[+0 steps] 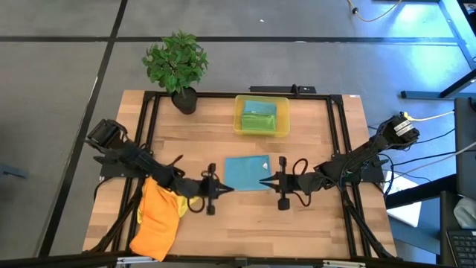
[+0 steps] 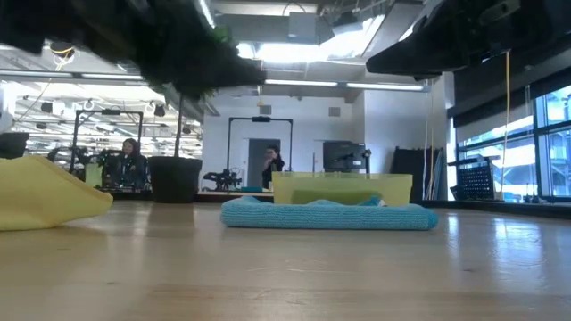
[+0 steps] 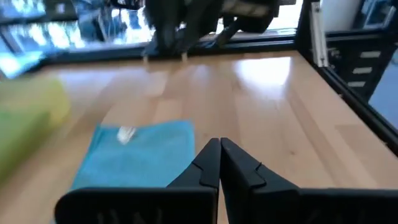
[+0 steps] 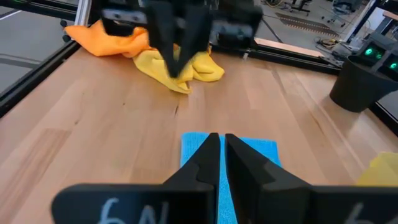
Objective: Fold microfiber towels
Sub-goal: Fold the blue microfiber towel
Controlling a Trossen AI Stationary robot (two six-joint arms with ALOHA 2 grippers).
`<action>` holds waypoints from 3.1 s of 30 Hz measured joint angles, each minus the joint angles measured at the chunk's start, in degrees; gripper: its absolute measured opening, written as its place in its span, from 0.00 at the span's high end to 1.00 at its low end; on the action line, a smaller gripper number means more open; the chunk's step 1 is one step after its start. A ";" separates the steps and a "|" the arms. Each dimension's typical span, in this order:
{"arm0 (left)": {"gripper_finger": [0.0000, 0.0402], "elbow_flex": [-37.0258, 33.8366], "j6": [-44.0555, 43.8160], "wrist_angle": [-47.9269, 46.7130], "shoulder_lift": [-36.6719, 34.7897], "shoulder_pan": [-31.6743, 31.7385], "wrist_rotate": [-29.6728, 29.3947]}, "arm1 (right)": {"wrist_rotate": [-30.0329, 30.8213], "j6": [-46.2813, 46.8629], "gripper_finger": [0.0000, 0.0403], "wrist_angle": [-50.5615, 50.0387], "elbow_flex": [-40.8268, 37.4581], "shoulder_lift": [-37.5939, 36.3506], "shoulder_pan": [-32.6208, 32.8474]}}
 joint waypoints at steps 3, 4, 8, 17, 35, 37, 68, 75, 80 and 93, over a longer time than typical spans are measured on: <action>1.00 -1.59 -5.37 0.46 0.00 1.64 0.12 | 0.02 -0.13 0.93 -0.02 0.00 0.00 -0.36; 1.00 -1.51 -6.29 0.20 0.00 1.84 0.15 | 0.04 -0.14 0.93 -0.02 0.00 0.00 -0.62; 0.99 1.38 -6.19 -2.62 0.00 1.32 2.56 | 0.11 0.09 0.93 -0.87 -0.15 0.02 -1.62; 0.99 7.89 -0.92 -9.01 2.58 -0.71 2.21 | -2.30 1.42 0.93 -0.06 -1.68 1.29 -2.40; 0.99 8.02 -0.85 -12.45 4.33 -0.31 3.38 | -7.59 -6.00 0.70 8.09 3.28 14.82 -2.77; 1.00 8.02 -0.85 -12.36 4.33 -0.20 3.39 | -6.61 -6.33 0.64 8.09 4.34 15.74 -2.77; 1.00 8.02 -3.94 -5.10 4.72 -1.87 4.77 | -2.17 -10.65 0.56 4.45 5.68 13.64 -4.52; 0.92 8.02 -2.76 -5.10 4.82 1.10 5.52 | 5.35 -1.95 0.58 -8.62 5.70 1.74 0.78; 0.82 10.42 -1.09 -5.09 9.37 2.42 7.66 | 5.40 2.96 0.62 -10.37 3.47 -2.48 3.02; 0.75 26.38 -3.48 -31.61 20.51 5.35 5.51 | 8.33 14.24 0.67 -18.99 2.12 -2.34 0.20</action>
